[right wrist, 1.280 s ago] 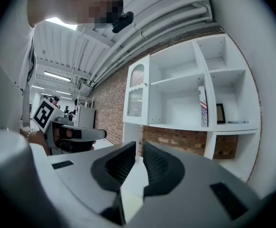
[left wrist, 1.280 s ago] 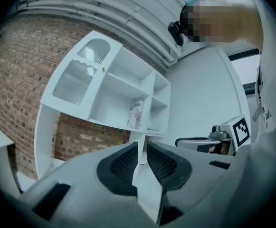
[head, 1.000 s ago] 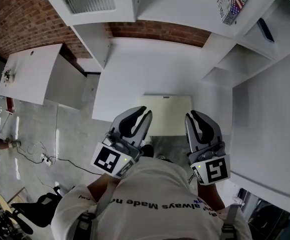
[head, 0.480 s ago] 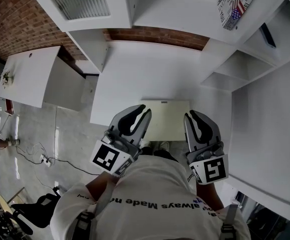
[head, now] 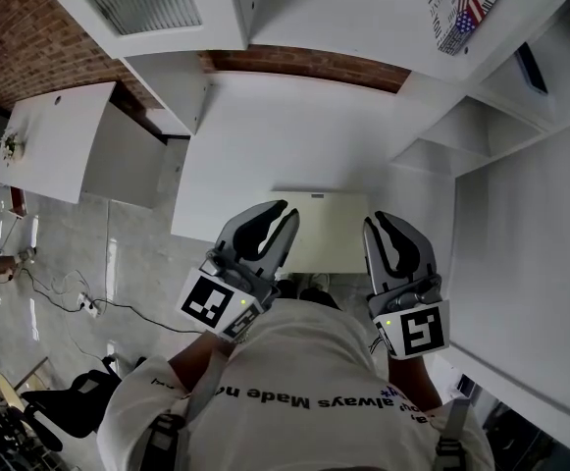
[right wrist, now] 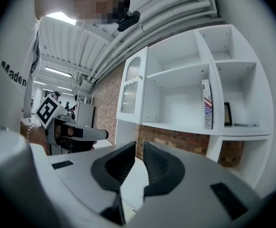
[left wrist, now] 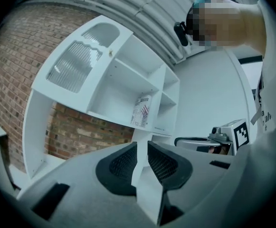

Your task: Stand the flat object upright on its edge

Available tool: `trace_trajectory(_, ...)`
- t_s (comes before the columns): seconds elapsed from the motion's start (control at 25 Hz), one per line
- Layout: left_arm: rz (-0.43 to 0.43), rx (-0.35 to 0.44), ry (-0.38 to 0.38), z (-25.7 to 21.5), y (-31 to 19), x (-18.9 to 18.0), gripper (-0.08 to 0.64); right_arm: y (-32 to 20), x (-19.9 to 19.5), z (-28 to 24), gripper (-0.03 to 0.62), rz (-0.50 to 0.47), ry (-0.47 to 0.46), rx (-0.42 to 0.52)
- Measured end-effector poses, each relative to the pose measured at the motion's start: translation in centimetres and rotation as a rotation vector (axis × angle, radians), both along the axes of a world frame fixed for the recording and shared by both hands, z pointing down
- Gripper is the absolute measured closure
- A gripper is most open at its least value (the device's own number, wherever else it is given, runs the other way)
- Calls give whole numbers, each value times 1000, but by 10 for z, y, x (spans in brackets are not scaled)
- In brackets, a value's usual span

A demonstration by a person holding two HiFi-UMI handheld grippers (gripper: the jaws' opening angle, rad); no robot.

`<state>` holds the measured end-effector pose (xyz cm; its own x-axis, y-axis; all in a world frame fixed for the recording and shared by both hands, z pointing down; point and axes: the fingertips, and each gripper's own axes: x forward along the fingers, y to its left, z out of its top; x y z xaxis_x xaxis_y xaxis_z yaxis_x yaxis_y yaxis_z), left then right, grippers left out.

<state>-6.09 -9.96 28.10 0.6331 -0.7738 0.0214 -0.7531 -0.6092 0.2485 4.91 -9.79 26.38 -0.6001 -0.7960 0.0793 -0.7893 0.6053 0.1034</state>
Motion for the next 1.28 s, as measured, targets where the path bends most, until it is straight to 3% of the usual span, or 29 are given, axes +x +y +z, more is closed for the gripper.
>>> trace_trajectory(0.16,-10,-81,46,22,-2,-6,480,-2,2,10,541,7,16,-5)
trace_trajectory(0.6,-64,-343,71,126,17,-25,404,13,-9,87,496,-67,125,-121)
trace_trajectory(0.96,-102,-526,188,212,40,-50,354,37,-24,161,431,-143,314,-239)
trace_trajectory(1.28,-147,-684,262,290,64,-65,317,56,-35,231,377,-210,391,-311)
